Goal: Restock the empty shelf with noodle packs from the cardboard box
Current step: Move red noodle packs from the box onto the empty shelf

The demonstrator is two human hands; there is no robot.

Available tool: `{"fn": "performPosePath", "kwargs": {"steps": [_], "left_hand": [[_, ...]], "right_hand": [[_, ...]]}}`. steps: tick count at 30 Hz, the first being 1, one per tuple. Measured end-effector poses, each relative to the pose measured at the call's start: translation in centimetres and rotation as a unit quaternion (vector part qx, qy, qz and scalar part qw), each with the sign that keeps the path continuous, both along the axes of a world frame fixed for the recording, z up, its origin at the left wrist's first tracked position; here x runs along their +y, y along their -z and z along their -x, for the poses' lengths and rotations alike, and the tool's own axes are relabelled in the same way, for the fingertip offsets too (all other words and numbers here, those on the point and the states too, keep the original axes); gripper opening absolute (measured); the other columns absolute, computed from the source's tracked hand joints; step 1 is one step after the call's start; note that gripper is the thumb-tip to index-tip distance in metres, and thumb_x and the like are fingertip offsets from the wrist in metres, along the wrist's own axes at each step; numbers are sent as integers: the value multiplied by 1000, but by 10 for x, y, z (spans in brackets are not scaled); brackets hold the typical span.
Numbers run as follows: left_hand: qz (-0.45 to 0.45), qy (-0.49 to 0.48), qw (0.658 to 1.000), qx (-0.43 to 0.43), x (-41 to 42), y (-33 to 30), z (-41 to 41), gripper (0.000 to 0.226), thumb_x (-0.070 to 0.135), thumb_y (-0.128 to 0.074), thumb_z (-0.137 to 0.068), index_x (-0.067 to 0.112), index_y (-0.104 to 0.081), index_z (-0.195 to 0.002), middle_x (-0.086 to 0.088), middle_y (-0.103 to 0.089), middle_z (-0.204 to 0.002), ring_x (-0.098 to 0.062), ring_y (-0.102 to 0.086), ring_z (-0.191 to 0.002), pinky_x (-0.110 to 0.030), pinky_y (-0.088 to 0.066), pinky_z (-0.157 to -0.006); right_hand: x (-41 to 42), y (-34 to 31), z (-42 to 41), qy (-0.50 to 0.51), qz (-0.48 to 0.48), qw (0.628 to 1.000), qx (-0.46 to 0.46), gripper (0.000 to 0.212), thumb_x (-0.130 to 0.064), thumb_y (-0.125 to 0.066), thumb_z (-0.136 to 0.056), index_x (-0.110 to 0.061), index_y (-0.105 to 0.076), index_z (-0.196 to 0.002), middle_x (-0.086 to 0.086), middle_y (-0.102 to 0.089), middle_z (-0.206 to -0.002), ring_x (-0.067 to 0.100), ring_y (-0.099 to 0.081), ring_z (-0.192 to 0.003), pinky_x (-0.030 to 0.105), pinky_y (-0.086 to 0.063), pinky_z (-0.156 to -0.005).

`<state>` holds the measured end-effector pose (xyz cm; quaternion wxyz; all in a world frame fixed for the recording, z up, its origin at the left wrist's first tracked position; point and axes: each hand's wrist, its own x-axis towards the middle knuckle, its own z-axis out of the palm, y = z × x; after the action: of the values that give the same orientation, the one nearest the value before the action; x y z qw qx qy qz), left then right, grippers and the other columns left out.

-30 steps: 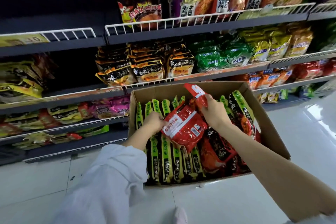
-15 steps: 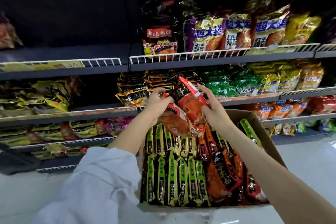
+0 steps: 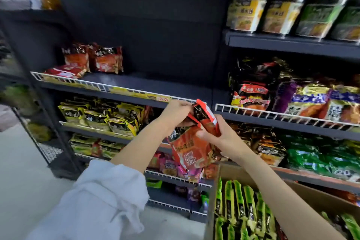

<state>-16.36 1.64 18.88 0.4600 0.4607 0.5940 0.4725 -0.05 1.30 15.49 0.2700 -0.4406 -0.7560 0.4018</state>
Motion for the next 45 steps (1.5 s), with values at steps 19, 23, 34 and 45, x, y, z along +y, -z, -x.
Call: {"fn": "performPosePath", "kwargs": {"steps": [19, 23, 34, 45], "left_hand": [[-151, -83, 985, 30, 69, -38, 377, 28, 28, -42, -100, 13, -55, -119, 2, -62, -88, -6, -62, -79, -23, -51, -77], [-177, -182, 966, 43, 113, -29, 453, 20, 24, -42, -100, 14, -53, -113, 4, -63, -92, -9, -62, -87, -29, -51, -83], [53, -233, 892, 384, 192, 13, 641, 43, 13, -50, -94, -2, -38, -133, -22, -46, -132, -35, -49, -118, -33, -38, -95], [169, -9, 870, 463, 229, 40, 745, 47, 15, -60, -90, 15, -46, -135, -10, -55, -131, -25, -55, -117, -26, -42, -92]], "right_hand": [[104, -23, 391, 60, -86, 985, 138, 53, -15, -77, -70, -32, -45, -108, -16, -62, -91, -5, -60, -80, 10, -43, -58], [154, -29, 455, 49, -80, 980, 175, 56, -16, -79, -71, -30, -44, -113, -17, -60, -94, -3, -60, -84, 13, -46, -64], [251, -15, 589, 75, -7, 979, 189, 54, -18, -82, -68, -26, -50, -111, -6, -65, -100, 13, -67, -89, 40, -57, -81], [270, -3, 652, 131, 62, 955, 261, 50, -8, -77, -73, -21, -50, -113, 0, -65, -103, 16, -68, -90, 27, -54, -68]]}}
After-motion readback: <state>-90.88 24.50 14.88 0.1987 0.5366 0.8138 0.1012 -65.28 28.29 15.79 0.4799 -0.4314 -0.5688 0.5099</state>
